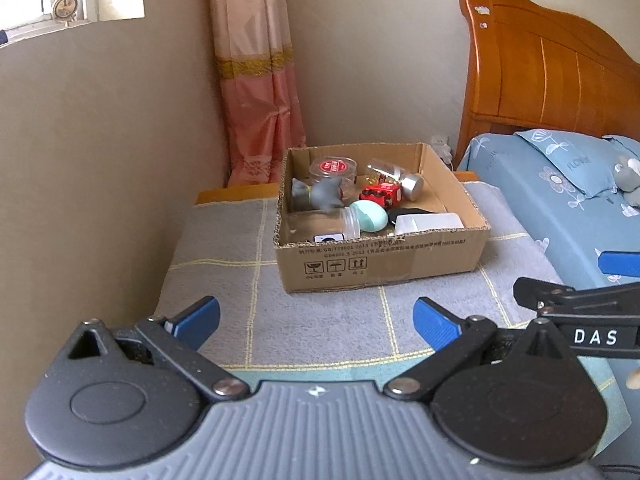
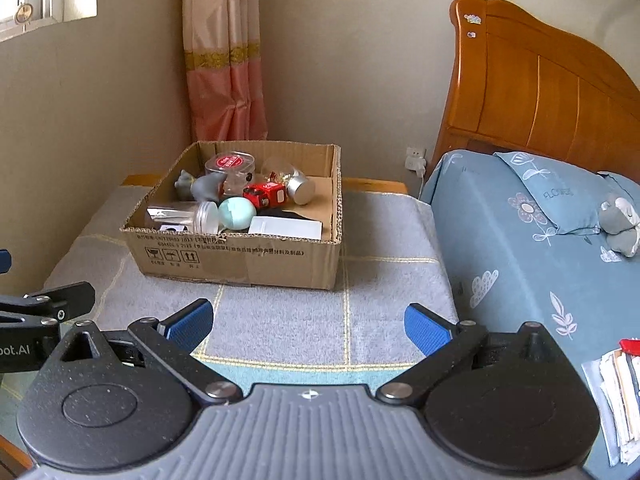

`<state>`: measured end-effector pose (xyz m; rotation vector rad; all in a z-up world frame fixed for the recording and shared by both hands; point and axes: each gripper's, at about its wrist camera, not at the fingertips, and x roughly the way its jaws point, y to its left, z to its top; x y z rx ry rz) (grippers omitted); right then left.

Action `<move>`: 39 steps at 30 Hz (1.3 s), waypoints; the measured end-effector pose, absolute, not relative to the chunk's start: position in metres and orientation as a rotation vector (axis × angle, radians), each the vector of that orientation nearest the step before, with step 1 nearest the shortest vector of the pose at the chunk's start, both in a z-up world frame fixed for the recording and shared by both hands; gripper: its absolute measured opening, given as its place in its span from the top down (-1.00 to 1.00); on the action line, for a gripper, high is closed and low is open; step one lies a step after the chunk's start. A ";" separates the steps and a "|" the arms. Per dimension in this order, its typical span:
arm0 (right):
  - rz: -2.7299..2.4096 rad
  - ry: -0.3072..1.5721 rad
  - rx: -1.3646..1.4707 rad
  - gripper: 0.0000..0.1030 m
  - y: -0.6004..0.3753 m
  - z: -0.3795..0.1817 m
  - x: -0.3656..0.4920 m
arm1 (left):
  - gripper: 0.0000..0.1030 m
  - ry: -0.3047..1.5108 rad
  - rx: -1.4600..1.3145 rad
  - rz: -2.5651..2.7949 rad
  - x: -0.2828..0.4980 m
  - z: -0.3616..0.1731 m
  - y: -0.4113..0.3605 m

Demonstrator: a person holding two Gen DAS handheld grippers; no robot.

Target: Organize rigid objects

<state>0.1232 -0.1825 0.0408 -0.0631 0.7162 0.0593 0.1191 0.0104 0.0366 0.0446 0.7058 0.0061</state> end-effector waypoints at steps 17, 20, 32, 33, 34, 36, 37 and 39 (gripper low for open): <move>0.071 0.734 -0.078 -1.00 -0.176 0.035 0.127 | -0.99 0.728 0.054 0.025 0.124 0.032 0.010; 0.071 0.736 -0.078 -1.00 -0.176 0.035 0.126 | -0.99 0.727 0.054 0.025 0.124 0.033 0.010; 0.077 0.730 -0.081 -1.00 -0.176 0.036 0.126 | -0.99 0.719 0.061 0.035 0.123 0.035 0.010; 0.077 0.731 -0.081 -1.00 -0.176 0.036 0.126 | -0.99 0.719 0.062 0.034 0.124 0.035 0.010; 0.076 0.731 -0.081 -1.00 -0.176 0.037 0.126 | -0.99 0.718 0.063 0.035 0.123 0.035 0.010; 0.077 0.731 -0.081 -1.00 -0.176 0.037 0.126 | -0.99 0.718 0.063 0.035 0.123 0.035 0.010; 0.076 0.731 -0.080 -1.00 -0.176 0.037 0.126 | -0.99 0.718 0.064 0.036 0.123 0.035 0.010; 0.075 0.730 -0.082 -1.00 -0.176 0.037 0.125 | -0.99 0.718 0.063 0.037 0.123 0.035 0.010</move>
